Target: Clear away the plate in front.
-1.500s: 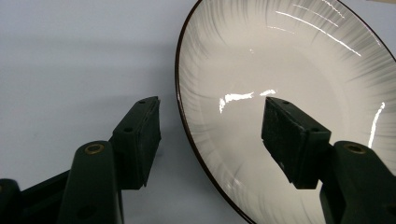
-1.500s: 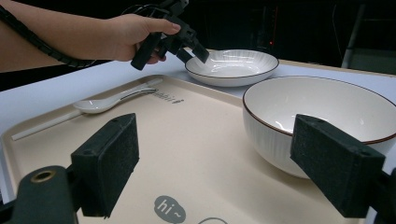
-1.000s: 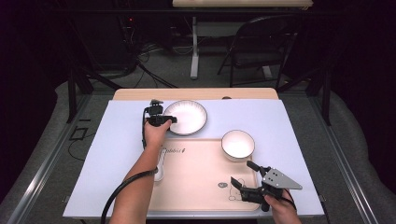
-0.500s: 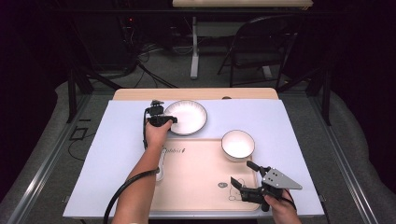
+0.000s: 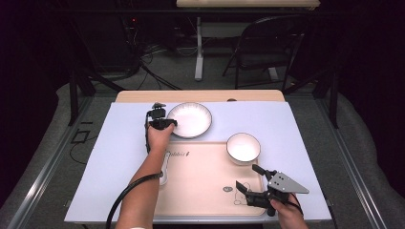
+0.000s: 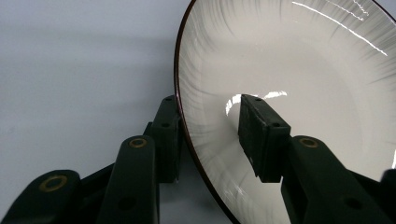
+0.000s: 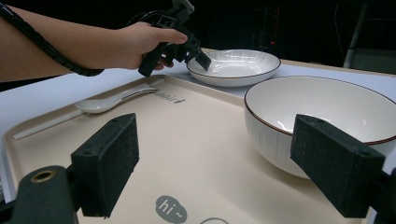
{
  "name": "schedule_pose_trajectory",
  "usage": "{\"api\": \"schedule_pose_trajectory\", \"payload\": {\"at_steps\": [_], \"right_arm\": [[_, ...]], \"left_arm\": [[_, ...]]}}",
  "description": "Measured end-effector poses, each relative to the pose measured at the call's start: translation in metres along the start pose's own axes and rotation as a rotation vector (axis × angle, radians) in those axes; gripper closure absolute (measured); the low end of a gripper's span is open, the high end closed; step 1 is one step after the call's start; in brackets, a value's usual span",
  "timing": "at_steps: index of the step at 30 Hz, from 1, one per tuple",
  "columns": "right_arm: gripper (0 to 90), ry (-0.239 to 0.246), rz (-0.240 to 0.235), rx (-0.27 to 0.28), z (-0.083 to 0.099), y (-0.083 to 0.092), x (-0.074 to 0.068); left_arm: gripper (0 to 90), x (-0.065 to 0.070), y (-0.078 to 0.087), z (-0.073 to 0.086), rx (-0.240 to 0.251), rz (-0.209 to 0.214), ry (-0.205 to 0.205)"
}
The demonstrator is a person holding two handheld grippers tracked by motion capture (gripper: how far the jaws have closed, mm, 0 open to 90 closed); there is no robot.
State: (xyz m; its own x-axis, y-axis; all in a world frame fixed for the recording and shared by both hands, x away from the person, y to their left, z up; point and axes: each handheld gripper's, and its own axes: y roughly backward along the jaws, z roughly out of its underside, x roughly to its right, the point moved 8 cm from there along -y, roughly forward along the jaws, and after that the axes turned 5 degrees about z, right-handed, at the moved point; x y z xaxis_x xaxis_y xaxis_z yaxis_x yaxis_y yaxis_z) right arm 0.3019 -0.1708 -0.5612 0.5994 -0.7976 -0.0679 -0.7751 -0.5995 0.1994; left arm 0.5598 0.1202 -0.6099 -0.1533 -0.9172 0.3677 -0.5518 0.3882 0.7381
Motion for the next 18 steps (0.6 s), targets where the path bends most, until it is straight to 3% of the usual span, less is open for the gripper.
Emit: {"api": "schedule_pose_trajectory", "payload": {"at_steps": [11, 14, 18], "right_arm": [[14.7, -0.007, -0.001, -0.001, 0.0001, -0.0001, -0.0001], [14.7, 0.0, -0.003, 0.002, -0.0004, 0.0001, 0.0002], [14.7, -0.002, -0.004, 0.002, -0.0004, 0.0, 0.0002]], "left_arm": [[69.5, -0.0031, 0.0031, -0.0018, -0.017, 0.018, 0.055], [72.3, -0.0048, 0.0051, -0.0019, -0.024, 0.036, 0.086], [73.7, -0.0043, 0.0064, -0.0029, -0.025, 0.036, 0.09]]}}
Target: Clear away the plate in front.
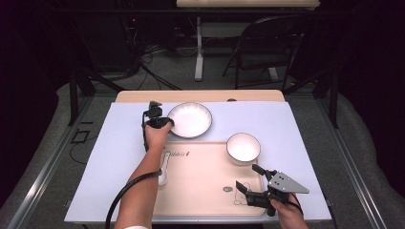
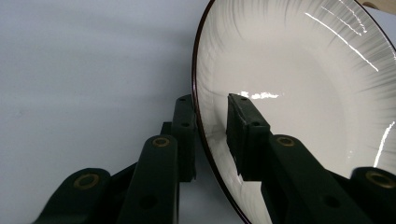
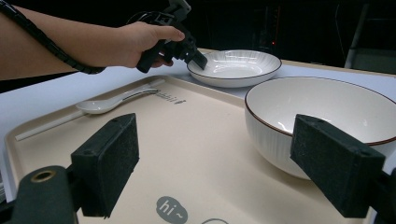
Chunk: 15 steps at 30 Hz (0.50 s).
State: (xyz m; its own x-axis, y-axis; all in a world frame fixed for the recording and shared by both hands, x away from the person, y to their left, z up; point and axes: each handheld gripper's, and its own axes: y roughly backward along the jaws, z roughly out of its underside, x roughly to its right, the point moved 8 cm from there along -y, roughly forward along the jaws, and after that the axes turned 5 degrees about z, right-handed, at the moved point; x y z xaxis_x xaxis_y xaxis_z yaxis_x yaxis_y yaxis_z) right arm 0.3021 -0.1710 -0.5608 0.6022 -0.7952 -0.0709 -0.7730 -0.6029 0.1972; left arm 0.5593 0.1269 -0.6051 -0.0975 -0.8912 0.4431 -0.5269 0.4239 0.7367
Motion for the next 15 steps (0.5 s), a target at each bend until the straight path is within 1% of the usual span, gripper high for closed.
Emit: {"api": "schedule_pose_trajectory", "payload": {"at_steps": [7, 9, 15], "right_arm": [[14.7, -0.005, -0.003, 0.001, 0.0, 0.0, 0.001], [14.7, -0.006, -0.005, 0.001, 0.0, 0.0, 0.0], [14.7, -0.007, -0.008, 0.0, 0.0, -0.001, -0.001]], "left_arm": [[77.9, 0.006, 0.009, -0.006, 0.008, -0.005, -0.013], [79.0, 0.009, 0.013, -0.008, 0.013, 0.001, -0.021], [81.1, 0.014, 0.019, -0.01, 0.018, 0.008, -0.019]]}}
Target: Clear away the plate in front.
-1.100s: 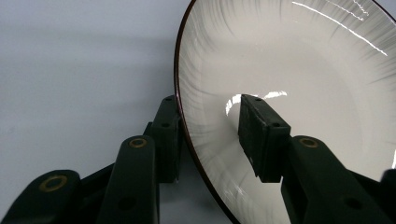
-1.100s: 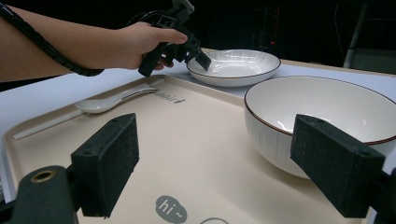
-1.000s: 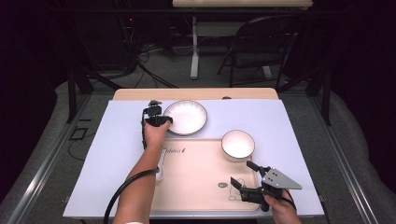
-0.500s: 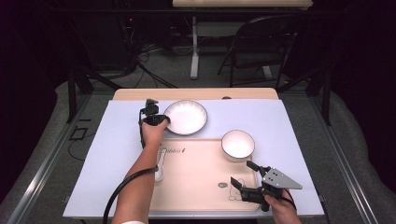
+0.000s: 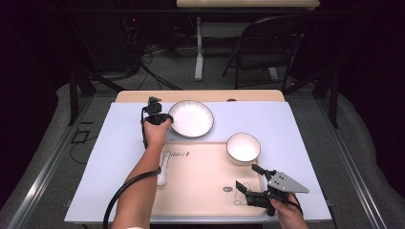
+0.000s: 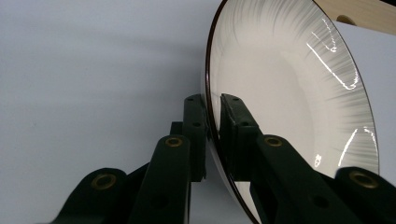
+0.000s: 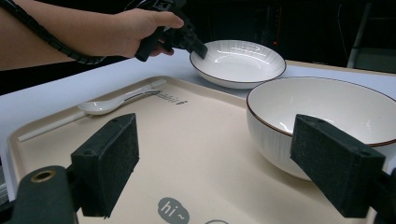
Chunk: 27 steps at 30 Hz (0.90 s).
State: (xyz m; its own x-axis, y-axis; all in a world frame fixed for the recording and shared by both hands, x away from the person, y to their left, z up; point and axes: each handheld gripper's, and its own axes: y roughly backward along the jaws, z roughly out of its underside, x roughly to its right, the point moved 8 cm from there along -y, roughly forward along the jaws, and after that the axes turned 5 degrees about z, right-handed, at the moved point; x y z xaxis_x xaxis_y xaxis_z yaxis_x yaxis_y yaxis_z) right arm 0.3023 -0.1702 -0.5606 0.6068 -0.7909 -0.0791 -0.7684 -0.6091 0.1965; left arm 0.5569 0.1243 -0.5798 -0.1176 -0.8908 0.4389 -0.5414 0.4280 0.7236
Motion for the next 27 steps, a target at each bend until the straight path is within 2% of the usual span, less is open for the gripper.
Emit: {"api": "schedule_pose_trajectory", "payload": {"at_steps": [3, 12, 22, 27], "right_arm": [[14.7, 0.002, 0.002, 0.002, 0.0, 0.001, 0.0], [14.7, 0.007, 0.003, 0.004, -0.001, 0.001, 0.0], [14.7, 0.009, 0.002, 0.006, -0.001, 0.001, -0.001], [14.7, 0.009, 0.006, 0.005, -0.001, 0.001, 0.0]], "left_arm": [[82.1, 0.003, 0.002, -0.002, 0.002, 0.001, 0.006], [85.6, 0.016, 0.007, -0.012, 0.03, 0.001, -0.023], [85.2, 0.025, 0.01, -0.019, 0.016, 0.002, -0.051], [85.0, 0.027, 0.011, -0.021, 0.013, 0.003, -0.052]]}}
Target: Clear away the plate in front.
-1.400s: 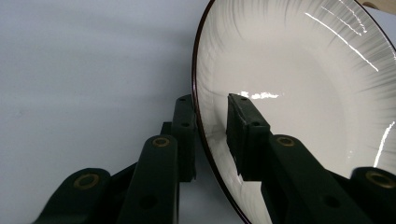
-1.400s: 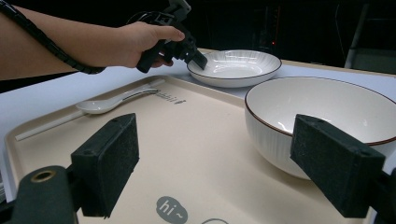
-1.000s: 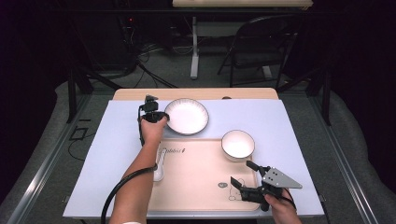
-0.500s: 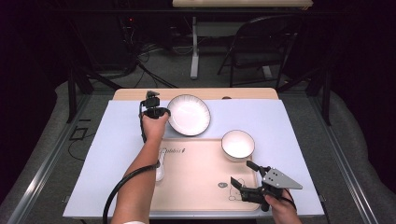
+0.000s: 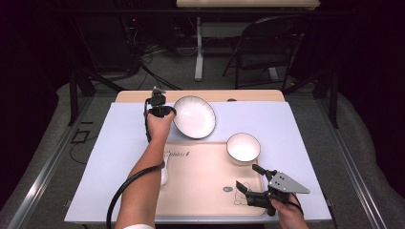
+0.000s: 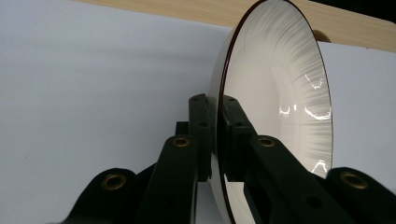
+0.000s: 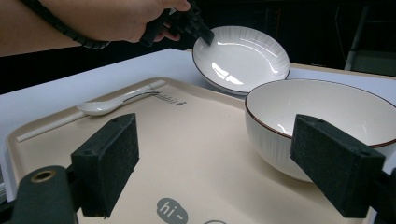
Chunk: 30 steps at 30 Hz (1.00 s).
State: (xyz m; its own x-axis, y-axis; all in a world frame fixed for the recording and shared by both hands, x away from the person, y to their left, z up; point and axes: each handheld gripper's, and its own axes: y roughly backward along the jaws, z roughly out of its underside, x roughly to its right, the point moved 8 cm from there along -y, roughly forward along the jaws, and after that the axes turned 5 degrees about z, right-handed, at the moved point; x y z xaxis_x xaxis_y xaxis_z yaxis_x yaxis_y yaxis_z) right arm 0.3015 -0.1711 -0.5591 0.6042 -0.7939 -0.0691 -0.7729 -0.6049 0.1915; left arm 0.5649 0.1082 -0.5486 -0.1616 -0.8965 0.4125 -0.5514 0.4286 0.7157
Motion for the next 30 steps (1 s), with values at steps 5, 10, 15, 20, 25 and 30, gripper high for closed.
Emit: {"api": "schedule_pose_trajectory", "payload": {"at_steps": [5, 10, 15, 20, 25, 30], "right_arm": [[14.7, 0.0, -0.002, 0.0, 0.0, 0.0, -0.001], [14.7, -0.001, -0.001, -0.001, 0.0, 0.0, 0.0], [14.7, -0.002, -0.002, -0.001, 0.0, 0.0, -0.001], [14.7, -0.001, -0.001, 0.001, 0.0, 0.0, -0.001], [14.7, 0.001, 0.0, 0.001, 0.0, 0.0, 0.0], [14.7, 0.001, 0.0, 0.001, 0.0, 0.0, 0.0]], "left_arm": [[84.7, 0.002, 0.002, -0.002, 0.002, 0.002, -0.005], [84.4, 0.005, 0.009, -0.007, -0.001, -0.019, -0.04], [84.3, 0.007, 0.019, -0.012, 0.011, -0.018, -0.052], [84.3, 0.008, 0.031, -0.016, 0.02, -0.021, -0.067], [84.2, 0.008, 0.042, -0.018, 0.021, -0.017, -0.074], [84.2, 0.008, 0.059, -0.02, 0.015, -0.009, -0.096]]}}
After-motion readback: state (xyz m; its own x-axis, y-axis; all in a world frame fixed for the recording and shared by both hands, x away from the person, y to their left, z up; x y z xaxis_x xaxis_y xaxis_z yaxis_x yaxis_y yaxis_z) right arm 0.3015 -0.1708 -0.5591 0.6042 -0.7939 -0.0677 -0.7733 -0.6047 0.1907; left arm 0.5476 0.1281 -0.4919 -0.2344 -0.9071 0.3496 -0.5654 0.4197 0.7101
